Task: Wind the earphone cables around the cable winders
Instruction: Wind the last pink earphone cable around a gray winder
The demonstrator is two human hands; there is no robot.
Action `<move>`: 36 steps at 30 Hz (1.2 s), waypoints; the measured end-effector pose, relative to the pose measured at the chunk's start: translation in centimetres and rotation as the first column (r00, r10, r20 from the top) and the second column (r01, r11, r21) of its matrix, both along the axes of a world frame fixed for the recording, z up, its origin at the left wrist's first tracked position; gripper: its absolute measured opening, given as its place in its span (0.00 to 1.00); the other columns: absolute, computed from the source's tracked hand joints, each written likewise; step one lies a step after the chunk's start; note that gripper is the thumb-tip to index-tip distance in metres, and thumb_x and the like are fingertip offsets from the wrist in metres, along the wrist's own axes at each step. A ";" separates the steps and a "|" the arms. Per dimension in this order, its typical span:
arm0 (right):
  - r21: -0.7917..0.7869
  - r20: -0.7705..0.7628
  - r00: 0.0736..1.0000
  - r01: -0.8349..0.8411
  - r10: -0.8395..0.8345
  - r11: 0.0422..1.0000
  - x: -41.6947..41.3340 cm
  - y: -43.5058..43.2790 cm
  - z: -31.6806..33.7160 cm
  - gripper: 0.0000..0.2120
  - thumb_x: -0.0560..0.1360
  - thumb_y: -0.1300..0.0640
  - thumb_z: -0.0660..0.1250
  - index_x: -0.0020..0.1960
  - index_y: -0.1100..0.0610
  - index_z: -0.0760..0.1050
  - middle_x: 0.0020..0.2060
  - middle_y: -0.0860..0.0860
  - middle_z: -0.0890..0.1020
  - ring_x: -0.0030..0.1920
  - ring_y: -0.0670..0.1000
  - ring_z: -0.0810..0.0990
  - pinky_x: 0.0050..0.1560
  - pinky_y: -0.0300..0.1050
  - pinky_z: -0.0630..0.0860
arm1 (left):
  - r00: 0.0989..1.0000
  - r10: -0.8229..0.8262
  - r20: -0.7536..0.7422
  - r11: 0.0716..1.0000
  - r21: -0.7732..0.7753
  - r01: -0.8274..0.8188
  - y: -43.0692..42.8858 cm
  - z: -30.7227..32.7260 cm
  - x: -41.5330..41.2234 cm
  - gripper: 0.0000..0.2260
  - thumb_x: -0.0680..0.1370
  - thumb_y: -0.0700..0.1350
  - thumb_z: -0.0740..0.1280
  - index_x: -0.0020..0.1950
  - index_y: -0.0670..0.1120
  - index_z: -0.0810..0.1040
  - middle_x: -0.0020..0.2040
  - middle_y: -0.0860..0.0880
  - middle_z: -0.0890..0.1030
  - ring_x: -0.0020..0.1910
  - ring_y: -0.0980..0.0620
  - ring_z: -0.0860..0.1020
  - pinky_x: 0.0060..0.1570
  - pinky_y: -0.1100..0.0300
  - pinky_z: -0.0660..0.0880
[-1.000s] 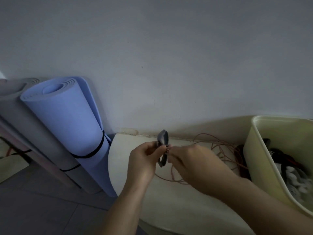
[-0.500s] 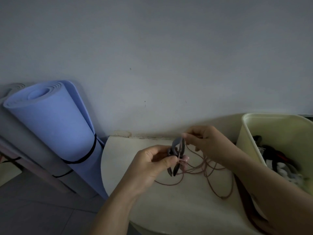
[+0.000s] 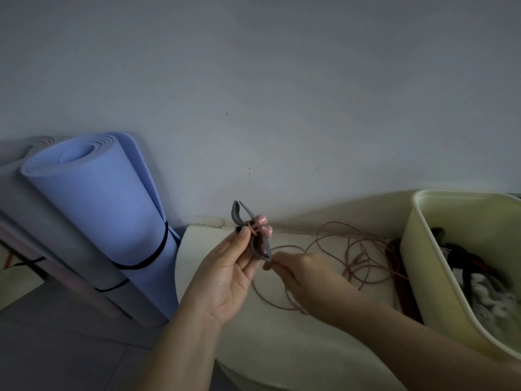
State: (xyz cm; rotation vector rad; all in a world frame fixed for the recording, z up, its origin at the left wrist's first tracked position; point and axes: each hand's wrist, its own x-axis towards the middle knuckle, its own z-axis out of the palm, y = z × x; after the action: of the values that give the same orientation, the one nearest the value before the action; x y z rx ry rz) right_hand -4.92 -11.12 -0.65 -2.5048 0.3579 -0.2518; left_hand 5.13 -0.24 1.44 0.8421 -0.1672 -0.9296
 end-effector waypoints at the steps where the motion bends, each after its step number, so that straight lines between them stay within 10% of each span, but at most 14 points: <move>1: -0.054 0.000 1.000 -0.030 0.030 0.998 0.0 0.3 -0.3 0.13 0.82 0.54 0.54 0.60 0.52 0.75 0.42 0.45 0.80 0.39 0.45 0.78 0.42 0.37 0.74 | 0.998 0.023 0.054 0.998 0.059 -0.026 0.0 -0.3 0.2 0.10 0.73 0.41 0.65 0.44 0.42 0.86 0.45 0.45 0.85 0.44 0.54 0.84 0.43 0.61 0.81; 6: -0.216 -0.016 0.995 -0.098 0.096 0.972 0.0 0.7 -0.1 0.12 0.82 0.54 0.54 0.59 0.51 0.74 0.49 0.50 0.80 0.45 0.51 0.79 0.47 0.48 0.77 | 0.910 -0.019 0.415 0.910 0.383 -0.156 0.3 -1.0 0.4 0.08 0.78 0.45 0.65 0.49 0.47 0.85 0.46 0.50 0.86 0.49 0.61 0.80 0.40 0.63 0.65; 13: -0.176 0.159 0.984 -0.048 0.076 0.983 -1.4 -0.4 3.3 0.10 0.79 0.52 0.60 0.43 0.52 0.77 0.32 0.43 0.73 0.32 0.46 0.71 0.34 0.43 0.68 | 0.657 -0.160 0.736 0.839 0.452 -0.302 0.1 -0.5 -0.3 0.04 0.75 0.40 0.71 0.46 0.49 0.83 0.37 0.59 0.84 0.39 0.67 0.80 0.38 0.76 0.71; 27: 0.439 0.241 0.915 0.195 -0.324 0.877 -2.2 -5.3 3.5 0.19 0.65 0.40 0.66 0.35 0.57 0.78 0.23 0.45 0.69 0.24 0.41 0.63 0.28 0.34 0.63 | 0.603 -0.458 0.653 0.863 0.490 0.125 -0.3 -0.2 -1.7 0.11 0.74 0.44 0.70 0.57 0.49 0.82 0.51 0.53 0.85 0.54 0.57 0.82 0.58 0.62 0.74; 31: 0.570 0.142 0.949 0.155 -0.282 0.807 -1.5 -4.2 2.4 0.18 0.71 0.46 0.67 0.38 0.62 0.79 0.27 0.54 0.78 0.28 0.44 0.71 0.33 0.36 0.69 | 0.776 -0.340 0.531 0.940 0.226 0.257 -0.4 0.0 -1.8 0.08 0.73 0.41 0.72 0.51 0.46 0.85 0.50 0.44 0.85 0.53 0.48 0.83 0.53 0.60 0.77; 36: 0.632 0.026 0.970 0.172 -0.243 0.756 0.1 -1.4 0.9 0.16 0.80 0.56 0.59 0.35 0.56 0.74 0.21 0.43 0.69 0.24 0.42 0.65 0.30 0.35 0.69 | 0.956 -0.122 0.266 0.988 0.126 0.091 -0.5 -0.3 -1.5 0.13 0.71 0.43 0.68 0.53 0.43 0.83 0.52 0.44 0.85 0.53 0.50 0.81 0.54 0.60 0.75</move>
State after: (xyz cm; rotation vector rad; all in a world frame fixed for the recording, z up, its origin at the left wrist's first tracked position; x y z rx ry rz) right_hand -4.77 -12.57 0.23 -1.7796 0.5733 -0.2958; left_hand 3.68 -0.72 1.16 1.0740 -0.4064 -0.9269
